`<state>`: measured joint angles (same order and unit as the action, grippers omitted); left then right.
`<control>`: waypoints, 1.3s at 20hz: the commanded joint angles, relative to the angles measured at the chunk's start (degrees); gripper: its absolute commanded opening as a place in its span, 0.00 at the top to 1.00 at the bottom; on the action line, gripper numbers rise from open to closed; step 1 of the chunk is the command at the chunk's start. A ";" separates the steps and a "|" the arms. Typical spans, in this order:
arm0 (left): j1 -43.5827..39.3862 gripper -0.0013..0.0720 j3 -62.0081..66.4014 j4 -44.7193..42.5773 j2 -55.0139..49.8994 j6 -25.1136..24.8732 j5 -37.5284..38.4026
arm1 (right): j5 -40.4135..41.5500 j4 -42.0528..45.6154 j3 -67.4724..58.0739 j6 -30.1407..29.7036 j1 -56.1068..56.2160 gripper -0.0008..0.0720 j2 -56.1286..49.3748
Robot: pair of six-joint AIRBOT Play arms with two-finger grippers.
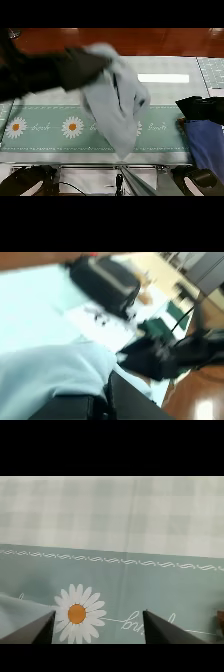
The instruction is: Fold the shirts.
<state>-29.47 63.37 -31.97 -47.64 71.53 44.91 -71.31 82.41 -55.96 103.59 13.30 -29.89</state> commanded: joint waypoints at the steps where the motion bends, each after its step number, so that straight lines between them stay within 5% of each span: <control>1: -2.27 0.94 -19.91 -0.68 1.84 0.46 -3.39 | 0.85 2.12 0.02 0.26 0.02 0.13 0.04; 7: 5.66 0.94 -39.93 -4.15 -2.34 1.77 -2.93 | 4.59 0.02 0.02 0.31 0.00 0.13 0.04; 8: 8.13 0.85 -39.95 -4.07 -2.86 1.79 -1.49 | 5.40 -0.72 0.02 0.20 0.02 0.13 0.04; 9: 10.78 0.33 -39.10 -4.17 -2.97 1.62 0.81 | 6.14 -0.59 0.02 -0.61 0.00 0.13 -0.20; 10: 13.46 0.04 -37.48 -5.07 -2.99 0.83 3.65 | 6.32 1.22 0.02 -0.72 -0.07 0.13 -0.94; 14: 29.68 0.02 -24.46 -19.17 -2.36 2.49 24.06 | 1.14 26.71 0.02 7.56 -4.87 0.13 -5.84; 16: 39.39 0.02 -23.23 -24.85 0.63 2.86 29.09 | -1.07 27.23 1.44 6.10 -14.19 0.13 -6.86; 19: 48.48 0.03 -35.06 -15.41 6.93 3.91 29.44 | 2.75 9.44 11.15 2.99 -27.50 0.13 -6.80; 22: 46.10 0.03 -51.21 -1.07 9.03 -4.13 31.12 | 6.27 -21.57 25.29 -11.82 -31.23 0.13 -6.80; 26: 41.29 0.02 -60.26 13.20 9.01 -17.29 29.81 | 8.41 -27.52 32.02 -15.02 -26.43 0.13 -6.82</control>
<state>13.52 9.96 -30.98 -39.33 64.18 74.17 -64.75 65.23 -29.61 93.41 -14.22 -36.60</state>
